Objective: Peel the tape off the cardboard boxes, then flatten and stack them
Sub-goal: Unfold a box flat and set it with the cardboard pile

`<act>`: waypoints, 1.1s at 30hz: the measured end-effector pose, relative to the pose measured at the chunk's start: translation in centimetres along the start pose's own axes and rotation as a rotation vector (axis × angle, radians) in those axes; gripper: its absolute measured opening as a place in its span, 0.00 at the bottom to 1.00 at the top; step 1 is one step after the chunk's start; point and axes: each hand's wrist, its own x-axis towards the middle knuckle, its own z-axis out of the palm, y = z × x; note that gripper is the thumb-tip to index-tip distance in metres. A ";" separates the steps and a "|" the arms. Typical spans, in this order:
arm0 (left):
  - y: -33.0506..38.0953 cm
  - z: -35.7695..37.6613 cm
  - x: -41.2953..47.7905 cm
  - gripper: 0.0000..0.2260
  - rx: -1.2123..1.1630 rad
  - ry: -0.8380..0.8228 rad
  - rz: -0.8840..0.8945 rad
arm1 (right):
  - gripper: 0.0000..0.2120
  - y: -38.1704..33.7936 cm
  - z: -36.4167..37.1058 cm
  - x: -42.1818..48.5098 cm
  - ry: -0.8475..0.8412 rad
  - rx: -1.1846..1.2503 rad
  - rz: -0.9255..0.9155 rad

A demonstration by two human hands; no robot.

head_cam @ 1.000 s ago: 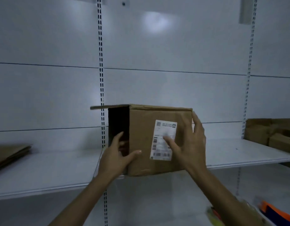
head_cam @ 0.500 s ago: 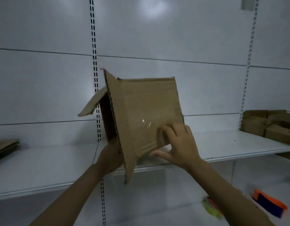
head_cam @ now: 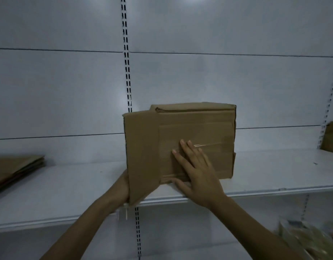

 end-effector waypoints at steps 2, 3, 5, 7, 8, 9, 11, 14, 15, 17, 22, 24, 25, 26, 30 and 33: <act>0.4 0.5 0.4 0.22 -0.034 -0.072 0.025 | 0.33 0.1 0.2 -0.1 -0.001 -0.010 0.001; 0.6 0.7 0.3 0.26 -0.052 -0.133 0.056 | 0.32 0.1 0.2 -0.2 0.002 -0.012 0.004; 0.8 2.0 0.0 0.25 -0.063 -0.251 0.082 | 0.31 0.1 0.4 -0.3 0.015 -0.001 0.008; 0.2 2.9 0.2 0.27 0.051 -0.315 0.101 | 0.30 0.1 0.5 -0.4 0.015 0.006 0.013; -0.4 3.2 0.5 0.29 0.104 -0.332 0.102 | 0.30 0.0 0.5 -0.5 0.016 0.005 0.012; -1.0 3.2 0.5 0.25 0.134 -0.336 0.090 | 0.30 0.0 0.5 -0.5 0.014 -0.003 0.011; -1.7 2.5 1.0 0.14 0.109 -0.315 0.048 | 0.30 0.0 0.6 -0.5 0.016 -0.027 0.011; -1.3 2.3 1.1 0.18 -0.149 -0.432 0.074 | 0.30 0.1 0.6 -0.4 0.010 -0.035 0.015; -1.3 1.8 1.0 0.27 -0.288 -0.406 0.062 | 0.30 0.1 0.7 -0.4 0.008 -0.038 0.013; -1.1 1.3 0.6 0.33 -0.313 -0.346 0.101 | 0.30 0.1 0.8 -0.6 0.009 -0.044 0.010; -1.2 0.6 0.1 0.39 -0.168 -0.360 0.052 | 0.28 0.0 0.8 -0.5 0.028 -0.055 0.016; -1.1 0.6 0.2 0.27 -0.198 -0.357 0.077 | 0.28 -0.1 0.8 -0.6 0.031 -0.073 0.020; -1.0 0.7 0.2 0.19 -0.231 -0.341 0.096 | 0.28 -0.3 0.7 -0.6 0.048 -0.083 0.036; -0.7 0.7 0.2 0.16 -0.255 -0.310 0.098 | 0.27 -0.8 0.6 -0.2 0.084 -0.080 0.067; -0.2 0.3 0.7 0.22 -0.246 -0.305 0.072 | 0.21 -3.6 1.0 3.3 0.331 -0.015 0.156; 0.6 -0.8 1.4 0.19 -0.118 -0.328 0.096 | 0.17 -4.8 2.3 4.1 0.389 -0.090 0.123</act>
